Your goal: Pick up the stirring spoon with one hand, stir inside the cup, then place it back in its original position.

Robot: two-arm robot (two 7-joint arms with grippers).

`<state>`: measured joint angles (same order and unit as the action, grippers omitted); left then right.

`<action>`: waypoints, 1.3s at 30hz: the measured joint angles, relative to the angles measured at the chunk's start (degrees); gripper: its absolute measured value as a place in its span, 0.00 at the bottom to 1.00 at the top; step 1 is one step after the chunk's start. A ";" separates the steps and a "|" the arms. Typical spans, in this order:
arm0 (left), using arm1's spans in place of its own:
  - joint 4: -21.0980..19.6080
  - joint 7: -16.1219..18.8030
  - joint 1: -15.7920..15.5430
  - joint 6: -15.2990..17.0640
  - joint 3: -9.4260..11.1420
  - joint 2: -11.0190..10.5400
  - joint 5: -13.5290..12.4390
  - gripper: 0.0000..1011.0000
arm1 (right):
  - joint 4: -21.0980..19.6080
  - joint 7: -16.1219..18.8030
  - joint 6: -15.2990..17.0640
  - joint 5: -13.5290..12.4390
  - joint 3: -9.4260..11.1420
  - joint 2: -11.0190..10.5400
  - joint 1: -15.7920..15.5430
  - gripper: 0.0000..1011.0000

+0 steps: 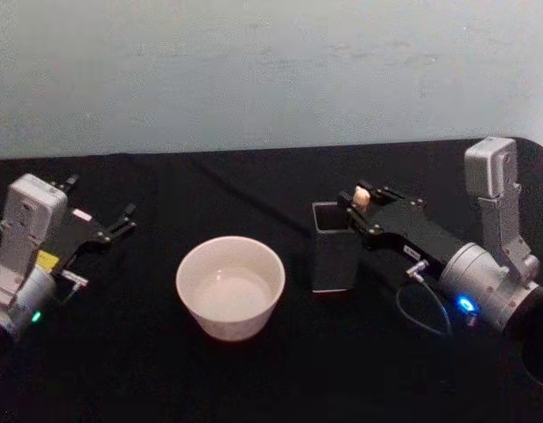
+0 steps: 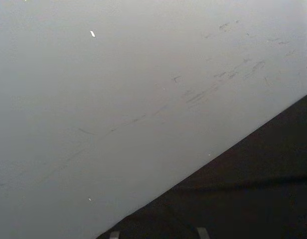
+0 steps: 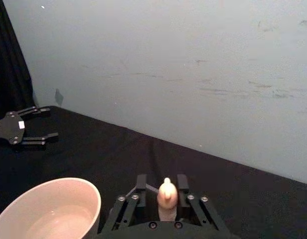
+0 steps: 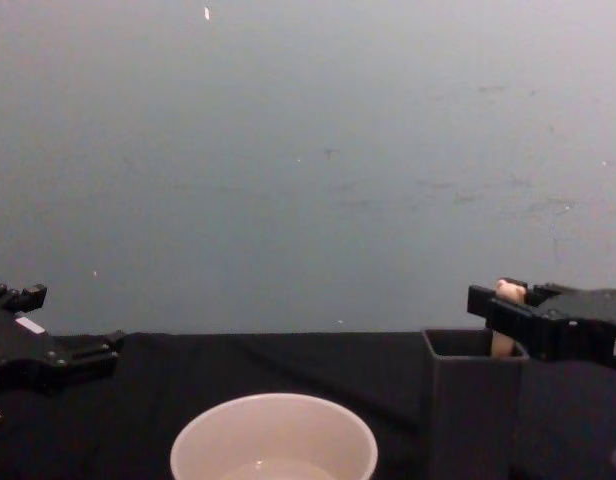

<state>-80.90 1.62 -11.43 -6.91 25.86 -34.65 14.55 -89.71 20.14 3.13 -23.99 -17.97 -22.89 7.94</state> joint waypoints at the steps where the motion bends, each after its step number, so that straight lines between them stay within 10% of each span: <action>1: 0.00 0.00 0.00 0.00 0.00 0.00 0.00 0.99 | -0.01 0.00 0.00 -0.02 0.00 0.00 0.00 0.39; 21: 0.00 0.00 0.00 0.00 0.00 0.00 0.00 0.99 | -0.03 0.07 -0.06 -0.13 -0.01 -0.02 0.00 0.97; 32: 0.00 0.00 0.00 0.00 0.00 0.00 0.00 0.99 | -1.40 0.95 -2.31 -2.36 1.76 0.61 0.10 0.99; 39: 0.00 0.00 0.00 0.00 0.00 0.00 0.00 0.99 | -1.58 -4.28 -6.10 -1.03 5.30 2.69 0.74 0.99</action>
<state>-80.90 1.62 -11.43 -6.91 25.86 -34.64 14.55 -91.29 15.86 -2.97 -25.02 -12.68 -20.20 8.68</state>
